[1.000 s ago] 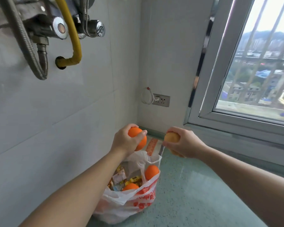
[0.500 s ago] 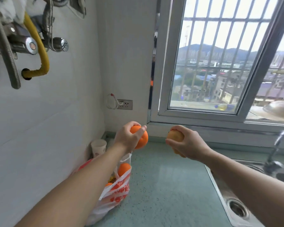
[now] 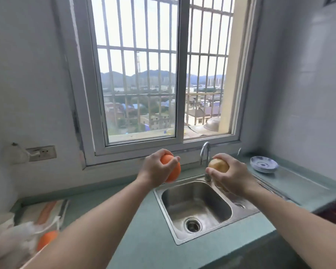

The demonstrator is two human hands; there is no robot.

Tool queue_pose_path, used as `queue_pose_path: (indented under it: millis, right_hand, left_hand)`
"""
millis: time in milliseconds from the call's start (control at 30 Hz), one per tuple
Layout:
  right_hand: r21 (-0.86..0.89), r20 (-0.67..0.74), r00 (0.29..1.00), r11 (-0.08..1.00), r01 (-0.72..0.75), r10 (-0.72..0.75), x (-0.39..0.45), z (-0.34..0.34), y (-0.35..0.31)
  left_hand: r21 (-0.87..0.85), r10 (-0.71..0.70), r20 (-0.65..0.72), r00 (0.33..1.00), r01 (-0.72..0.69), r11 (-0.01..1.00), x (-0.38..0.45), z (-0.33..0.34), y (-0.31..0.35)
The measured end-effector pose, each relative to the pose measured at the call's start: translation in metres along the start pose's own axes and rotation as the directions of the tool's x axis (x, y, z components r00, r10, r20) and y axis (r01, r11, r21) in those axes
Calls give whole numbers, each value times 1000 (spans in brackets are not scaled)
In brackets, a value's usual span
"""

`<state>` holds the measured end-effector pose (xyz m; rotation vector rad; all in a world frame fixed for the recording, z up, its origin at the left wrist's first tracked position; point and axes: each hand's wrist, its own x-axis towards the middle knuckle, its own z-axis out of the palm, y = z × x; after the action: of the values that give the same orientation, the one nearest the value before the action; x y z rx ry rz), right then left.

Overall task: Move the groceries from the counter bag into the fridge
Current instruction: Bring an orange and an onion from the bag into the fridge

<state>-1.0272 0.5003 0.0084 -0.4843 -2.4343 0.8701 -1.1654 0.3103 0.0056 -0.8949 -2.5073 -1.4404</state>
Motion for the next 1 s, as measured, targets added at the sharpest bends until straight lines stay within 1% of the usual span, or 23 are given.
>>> queue_pose_path:
  millis: [67,200,300,367,467,567,733,867,933,1000]
  right_hand:
    - [3,-73,996,999,-52,52,-7,-28,21]
    - [-47,-178,972,985,-165,155,-21,-77,53]
    - [-71,-298,926,962,-265,233,-37,-109,73]
    - [-96,-387,875,932,-351,290,-50,-131,86]
    - [-87,-519,774,879,-469,362,-76,-163,100]
    - [-63,-634,653,815,-576,413,-112,-191,109]
    - [4,-774,431,684,-730,464,-192,-230,113]
    - [78,-851,256,593,-801,458,-258,-258,106]
    - [114,-871,197,577,-809,449,-289,-272,101]
    - [147,-889,147,575,-805,433,-319,-286,99]
  left_hand:
    - [-14,65,72,995,-64,998,5,32,25]
    - [-111,174,182,968,-155,982,20,90,67]
    - [-199,262,250,932,-215,956,31,134,94]
    - [-240,322,302,897,-256,936,36,162,113]
    - [-335,413,377,829,-294,895,37,205,142]
    - [-436,515,430,742,-329,838,24,244,176]
    - [-599,660,501,560,-326,731,-27,297,238]
    - [-683,737,550,393,-296,668,-83,328,288]
    - [-715,760,561,328,-270,644,-113,334,311]
    - [-738,779,561,281,-257,624,-142,338,332]
